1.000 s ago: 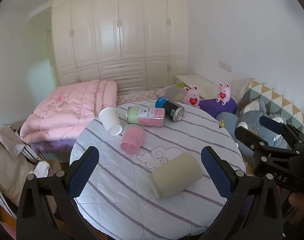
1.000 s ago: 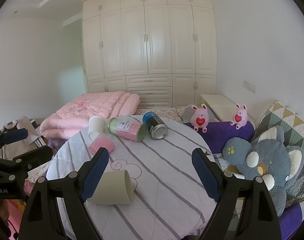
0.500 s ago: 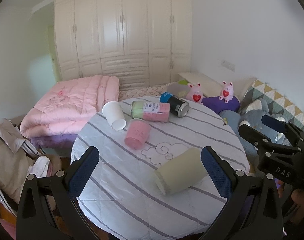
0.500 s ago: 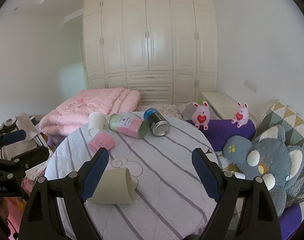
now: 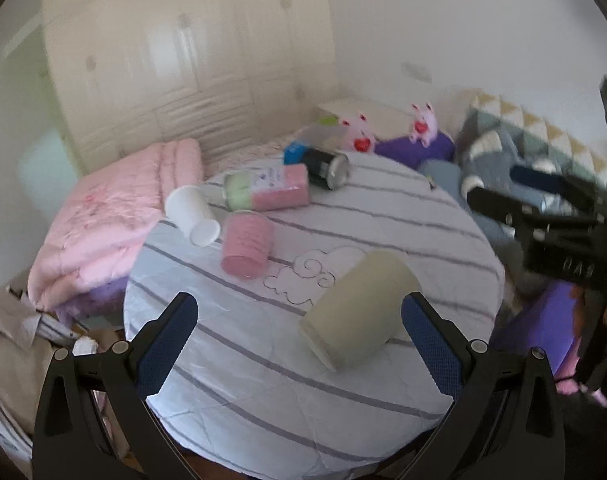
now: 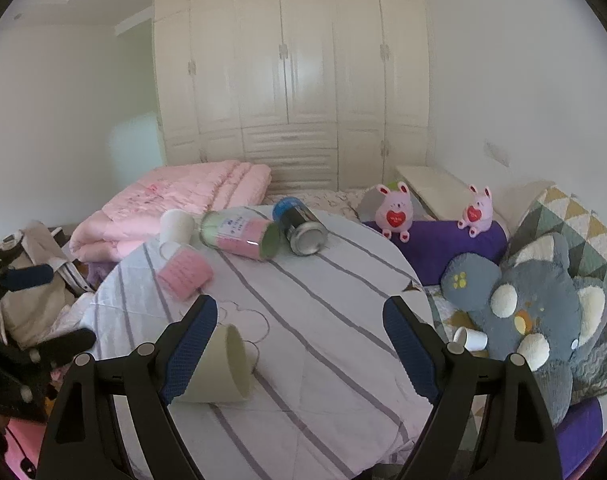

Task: Flip cup upright
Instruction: 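Close the left tool around the body of the pale green cup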

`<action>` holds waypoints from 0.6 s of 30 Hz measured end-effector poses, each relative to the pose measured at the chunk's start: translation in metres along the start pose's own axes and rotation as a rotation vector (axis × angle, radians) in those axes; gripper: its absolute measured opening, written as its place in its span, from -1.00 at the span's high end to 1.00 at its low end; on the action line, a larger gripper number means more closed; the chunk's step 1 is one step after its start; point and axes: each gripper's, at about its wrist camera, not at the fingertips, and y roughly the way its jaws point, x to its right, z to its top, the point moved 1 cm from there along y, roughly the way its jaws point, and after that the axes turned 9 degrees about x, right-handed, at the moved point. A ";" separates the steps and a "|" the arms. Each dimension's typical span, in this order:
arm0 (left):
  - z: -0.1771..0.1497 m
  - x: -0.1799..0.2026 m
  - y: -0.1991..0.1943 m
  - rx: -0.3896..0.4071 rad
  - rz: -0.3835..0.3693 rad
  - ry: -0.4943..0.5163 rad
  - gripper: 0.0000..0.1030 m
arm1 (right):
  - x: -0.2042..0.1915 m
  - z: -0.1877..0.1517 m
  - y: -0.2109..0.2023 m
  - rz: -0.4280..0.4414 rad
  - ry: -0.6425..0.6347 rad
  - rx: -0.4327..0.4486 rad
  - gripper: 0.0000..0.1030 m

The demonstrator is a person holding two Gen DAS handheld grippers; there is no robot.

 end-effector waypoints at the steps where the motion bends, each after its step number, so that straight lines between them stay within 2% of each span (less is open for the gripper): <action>1: -0.002 0.004 0.008 -0.029 -0.023 0.028 -1.00 | 0.003 -0.002 0.003 -0.005 0.004 -0.009 -0.67; 6: -0.010 0.026 0.044 -0.145 -0.085 0.154 -1.00 | 0.012 -0.009 0.016 -0.010 0.014 -0.047 -0.67; 9: -0.014 0.038 0.061 -0.194 -0.096 0.225 -1.00 | 0.017 -0.014 0.025 -0.007 0.025 -0.074 -0.67; 18: -0.021 0.059 0.106 -0.305 -0.162 0.316 -1.00 | 0.033 -0.023 0.053 0.008 0.049 -0.145 -0.67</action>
